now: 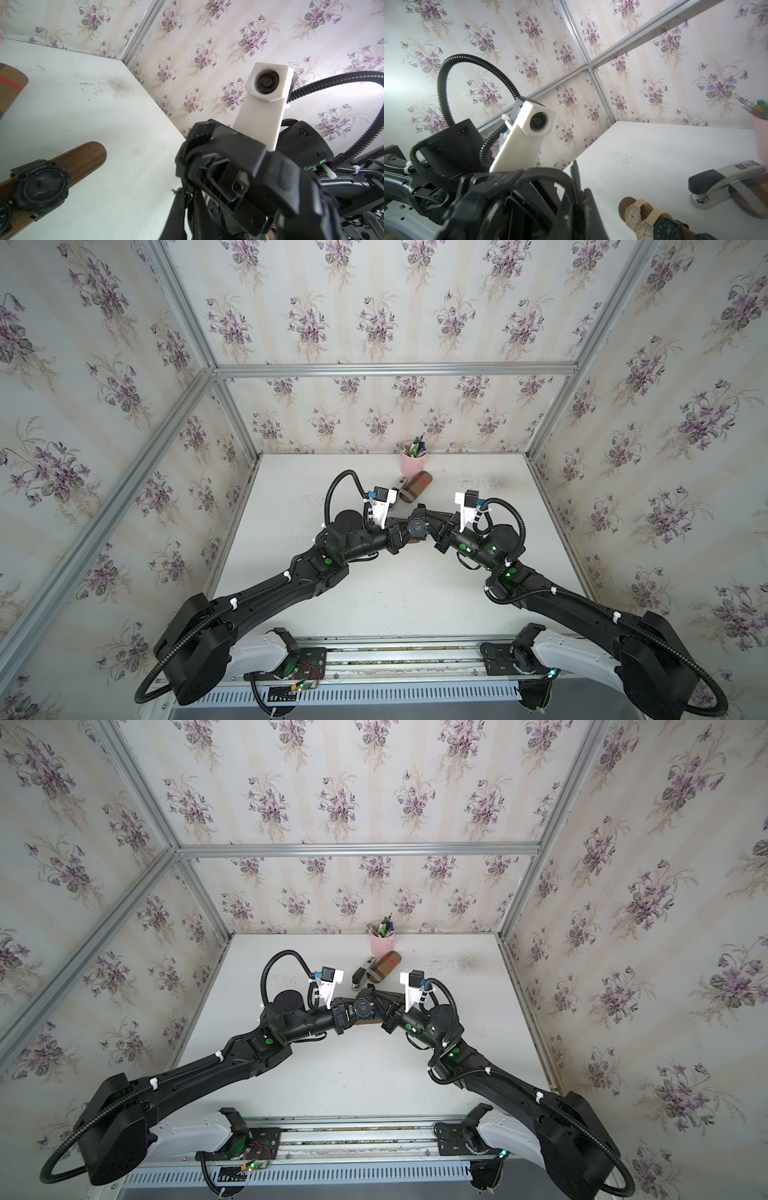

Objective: Place watch on stand
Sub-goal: Pick up the watch at the center of the board.

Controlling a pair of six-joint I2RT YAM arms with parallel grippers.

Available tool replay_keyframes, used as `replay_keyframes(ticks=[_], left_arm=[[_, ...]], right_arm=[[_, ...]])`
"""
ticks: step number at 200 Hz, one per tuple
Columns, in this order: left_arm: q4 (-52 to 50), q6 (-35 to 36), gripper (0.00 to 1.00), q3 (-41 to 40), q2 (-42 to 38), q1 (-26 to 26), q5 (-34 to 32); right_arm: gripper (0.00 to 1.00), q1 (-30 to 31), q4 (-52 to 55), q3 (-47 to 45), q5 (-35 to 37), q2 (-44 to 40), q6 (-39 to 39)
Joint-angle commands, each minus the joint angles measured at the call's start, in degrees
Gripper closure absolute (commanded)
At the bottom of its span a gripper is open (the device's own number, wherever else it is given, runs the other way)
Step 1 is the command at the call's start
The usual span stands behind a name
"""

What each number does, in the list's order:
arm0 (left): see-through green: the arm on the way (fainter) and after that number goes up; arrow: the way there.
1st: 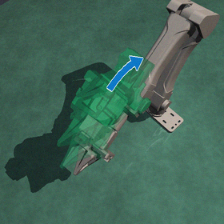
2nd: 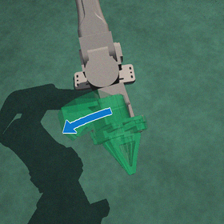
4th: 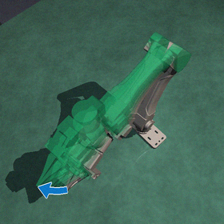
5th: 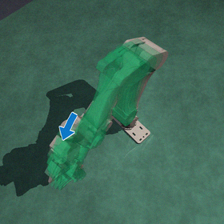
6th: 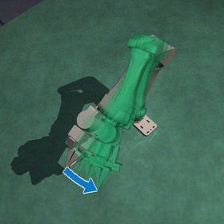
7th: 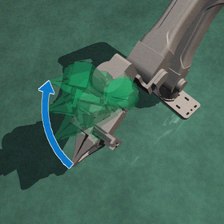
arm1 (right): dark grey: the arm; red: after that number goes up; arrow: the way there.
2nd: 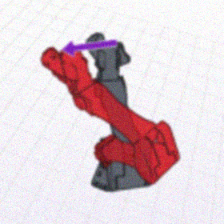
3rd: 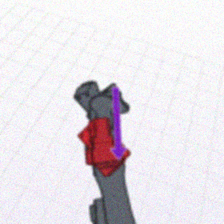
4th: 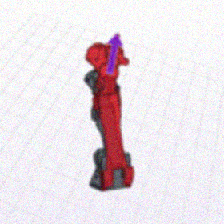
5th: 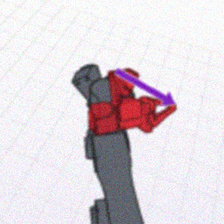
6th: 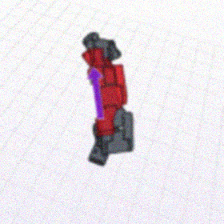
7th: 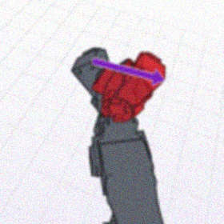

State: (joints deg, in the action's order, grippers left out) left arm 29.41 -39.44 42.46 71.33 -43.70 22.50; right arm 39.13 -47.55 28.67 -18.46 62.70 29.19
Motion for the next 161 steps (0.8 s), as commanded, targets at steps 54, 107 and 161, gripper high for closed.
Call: replay_keyframes(ticks=[54, 107, 161], left_arm=[[-0.57, 2.47, 0.97, 0.53, -0.38, -0.77, 2.14], [-4.21, 3.49, 0.98, 1.13, -0.48, -0.77, -0.95], [-5.27, 3.32, 0.98, 0.67, -0.9, -0.73, -3.88]], right_arm=[[0.87, 0.5, 3.41, 0.83, -0.47, -0.01, -0.51], [0.71, 0.48, 10.33, 2.01, 3.73, -0.77, -1.61], [0.62, 0.47, 13.48, 2.14, 5.74, -1.27, -1.9]])
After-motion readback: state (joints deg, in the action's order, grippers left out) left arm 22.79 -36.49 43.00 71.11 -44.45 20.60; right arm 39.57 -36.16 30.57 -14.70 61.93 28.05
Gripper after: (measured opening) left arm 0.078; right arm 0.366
